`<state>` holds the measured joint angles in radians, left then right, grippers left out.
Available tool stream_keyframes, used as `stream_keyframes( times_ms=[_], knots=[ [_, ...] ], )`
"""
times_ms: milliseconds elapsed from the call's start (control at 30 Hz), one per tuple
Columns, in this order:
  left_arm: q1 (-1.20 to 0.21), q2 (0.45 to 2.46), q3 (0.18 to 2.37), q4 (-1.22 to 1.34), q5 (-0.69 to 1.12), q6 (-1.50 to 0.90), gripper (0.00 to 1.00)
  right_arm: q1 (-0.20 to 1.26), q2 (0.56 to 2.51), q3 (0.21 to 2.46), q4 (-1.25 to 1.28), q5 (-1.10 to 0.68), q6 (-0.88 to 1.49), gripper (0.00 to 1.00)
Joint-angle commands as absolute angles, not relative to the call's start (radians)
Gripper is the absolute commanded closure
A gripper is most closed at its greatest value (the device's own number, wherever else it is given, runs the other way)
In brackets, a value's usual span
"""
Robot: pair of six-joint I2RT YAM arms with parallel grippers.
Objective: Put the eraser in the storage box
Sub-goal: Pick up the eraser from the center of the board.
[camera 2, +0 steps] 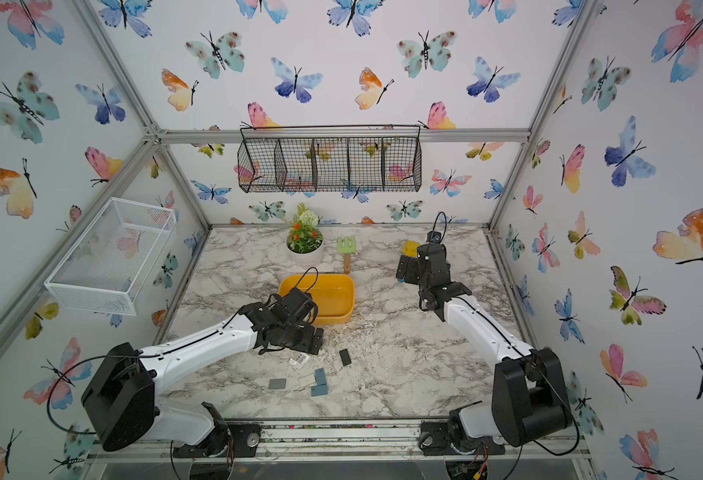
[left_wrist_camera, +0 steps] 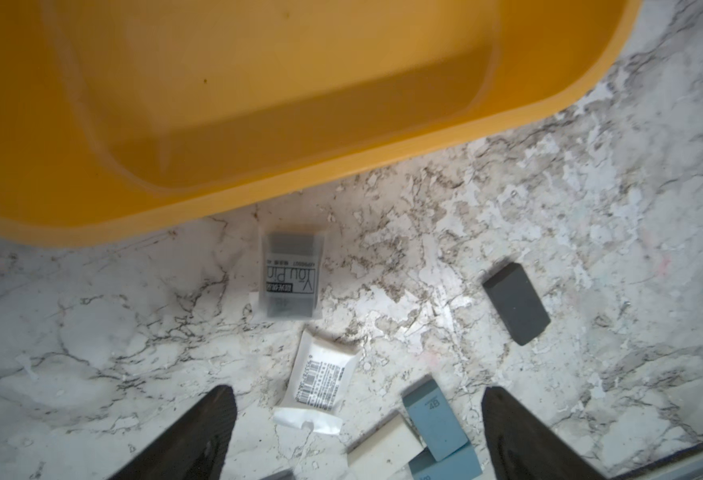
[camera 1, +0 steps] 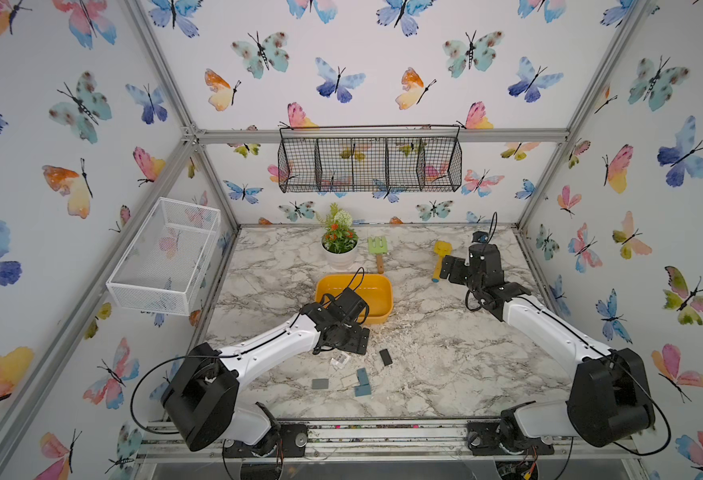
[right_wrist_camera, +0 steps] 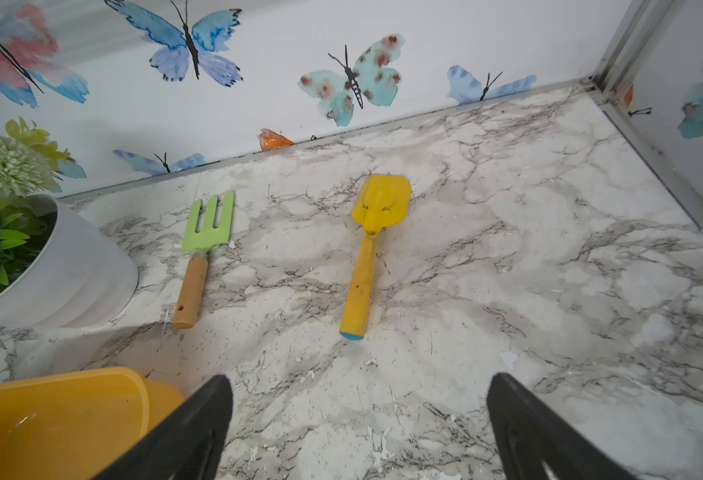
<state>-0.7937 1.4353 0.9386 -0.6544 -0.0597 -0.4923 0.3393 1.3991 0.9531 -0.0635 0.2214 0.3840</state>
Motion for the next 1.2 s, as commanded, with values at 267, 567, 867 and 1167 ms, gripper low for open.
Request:
stream_keyframes(
  times_ms=[267, 567, 867, 1167],
  knots=[
    [-0.813, 1.602, 0.943, -0.602, -0.201, -0.561, 0.09, 0.339, 1.353, 0.908, -0.08, 0.186, 0.403, 0.02],
    [-0.799, 1.665, 0.922, -0.534, -0.201, -0.558, 0.22, 0.339, 1.322, 0.888, -0.074, 0.192, 0.394, 0.02],
    [-0.725, 1.675, 0.908, -0.482, -0.181, -0.532, 0.4, 0.339, 1.312, 0.874, -0.074, 0.187, 0.392, 0.02],
    [-0.724, 1.701, 0.901, -0.464, -0.14, -0.512, 0.65, 0.339, 1.305, 0.871, -0.071, 0.187, 0.387, 0.02]
  ],
)
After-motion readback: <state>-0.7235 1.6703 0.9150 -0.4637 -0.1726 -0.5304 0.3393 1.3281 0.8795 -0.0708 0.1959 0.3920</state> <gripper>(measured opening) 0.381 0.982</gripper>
